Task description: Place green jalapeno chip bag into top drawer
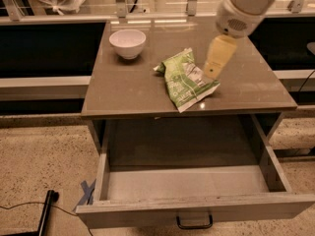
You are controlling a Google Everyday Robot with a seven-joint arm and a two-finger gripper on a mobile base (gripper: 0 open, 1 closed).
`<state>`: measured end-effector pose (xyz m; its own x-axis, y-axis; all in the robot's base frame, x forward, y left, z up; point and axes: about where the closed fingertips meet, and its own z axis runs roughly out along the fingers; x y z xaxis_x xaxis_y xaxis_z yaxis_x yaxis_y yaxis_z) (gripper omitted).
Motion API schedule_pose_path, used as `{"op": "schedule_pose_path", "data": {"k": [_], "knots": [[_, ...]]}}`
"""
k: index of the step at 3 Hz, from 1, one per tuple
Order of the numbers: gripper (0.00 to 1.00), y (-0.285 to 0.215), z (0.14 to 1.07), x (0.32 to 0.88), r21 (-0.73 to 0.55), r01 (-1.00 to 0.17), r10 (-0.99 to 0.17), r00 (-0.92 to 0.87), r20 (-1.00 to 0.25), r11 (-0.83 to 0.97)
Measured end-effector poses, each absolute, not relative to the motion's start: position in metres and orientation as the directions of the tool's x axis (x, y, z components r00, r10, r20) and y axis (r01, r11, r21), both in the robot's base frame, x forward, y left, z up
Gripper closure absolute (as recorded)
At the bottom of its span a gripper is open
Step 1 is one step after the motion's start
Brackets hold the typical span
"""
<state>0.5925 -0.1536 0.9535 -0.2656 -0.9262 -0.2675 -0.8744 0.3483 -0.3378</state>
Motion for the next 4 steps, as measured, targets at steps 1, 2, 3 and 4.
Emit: {"op": "schedule_pose_path", "data": {"k": [1,2,3,4], "knots": [[0.00,-0.145,0.915,0.648,-0.274,-0.856,-0.884,-0.356,-0.303,0.438],[0.14,-0.150,0.864,0.677,-0.159,-0.826,-0.820,-0.478,-0.314,0.541],[0.32,-0.145,0.829,0.685,-0.054,-0.813,-0.780,-0.536,-0.323,0.580],[0.55,-0.133,0.821,0.684,-0.007,-0.826,-0.779,-0.529,-0.338,0.564]]}}
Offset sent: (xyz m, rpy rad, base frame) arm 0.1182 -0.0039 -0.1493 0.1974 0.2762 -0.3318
